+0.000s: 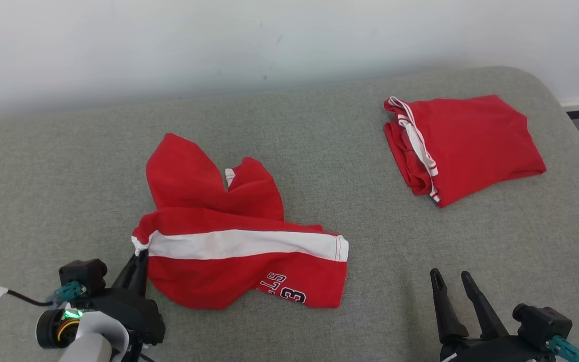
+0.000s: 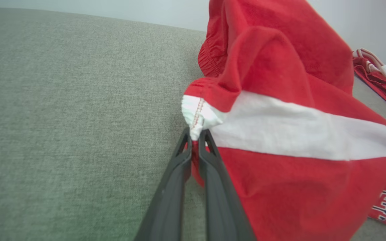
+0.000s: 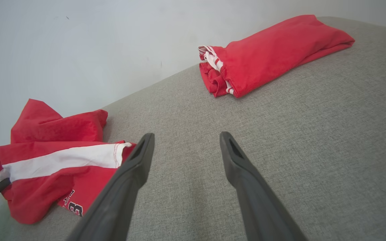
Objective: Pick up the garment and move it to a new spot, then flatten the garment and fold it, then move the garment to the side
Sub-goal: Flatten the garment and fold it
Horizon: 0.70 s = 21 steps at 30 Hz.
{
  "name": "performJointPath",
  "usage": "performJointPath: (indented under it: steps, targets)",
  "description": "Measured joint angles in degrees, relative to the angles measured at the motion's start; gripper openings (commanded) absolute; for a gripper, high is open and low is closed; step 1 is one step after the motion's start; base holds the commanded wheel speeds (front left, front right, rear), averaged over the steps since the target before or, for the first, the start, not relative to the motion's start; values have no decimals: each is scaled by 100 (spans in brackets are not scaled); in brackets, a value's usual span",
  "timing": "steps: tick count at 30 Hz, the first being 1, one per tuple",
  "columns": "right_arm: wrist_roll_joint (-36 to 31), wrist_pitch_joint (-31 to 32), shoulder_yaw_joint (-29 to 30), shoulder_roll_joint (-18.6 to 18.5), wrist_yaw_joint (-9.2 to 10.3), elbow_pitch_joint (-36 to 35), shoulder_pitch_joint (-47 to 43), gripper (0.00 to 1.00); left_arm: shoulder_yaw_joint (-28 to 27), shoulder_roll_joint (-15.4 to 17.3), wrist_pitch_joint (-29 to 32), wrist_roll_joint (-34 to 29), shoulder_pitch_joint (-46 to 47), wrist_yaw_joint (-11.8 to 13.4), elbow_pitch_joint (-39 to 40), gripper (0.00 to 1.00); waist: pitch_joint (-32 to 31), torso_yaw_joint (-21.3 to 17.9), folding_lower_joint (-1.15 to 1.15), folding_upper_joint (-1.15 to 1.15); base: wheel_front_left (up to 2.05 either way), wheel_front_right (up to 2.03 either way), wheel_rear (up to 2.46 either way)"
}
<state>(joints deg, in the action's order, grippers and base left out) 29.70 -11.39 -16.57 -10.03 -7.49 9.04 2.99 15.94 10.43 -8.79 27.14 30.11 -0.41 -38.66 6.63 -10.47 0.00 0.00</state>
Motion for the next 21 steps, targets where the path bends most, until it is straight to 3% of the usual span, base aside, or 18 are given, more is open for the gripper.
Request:
performJointPath:
  steps: [7, 21]
  targets:
    - [-42, 27, 27, 23, 0, 4, -152, 100, 138, -51, -315, -79, -346, -1, 372, 0, -194, 142, 0, 0, 0, 0, 0]
    - [-92, 169, 45, 43, 0, -101, -399, 100, 455, -196, -564, -260, -2160, 307, 2268, 0, -521, 652, -1, 0, 0, 0, 0]
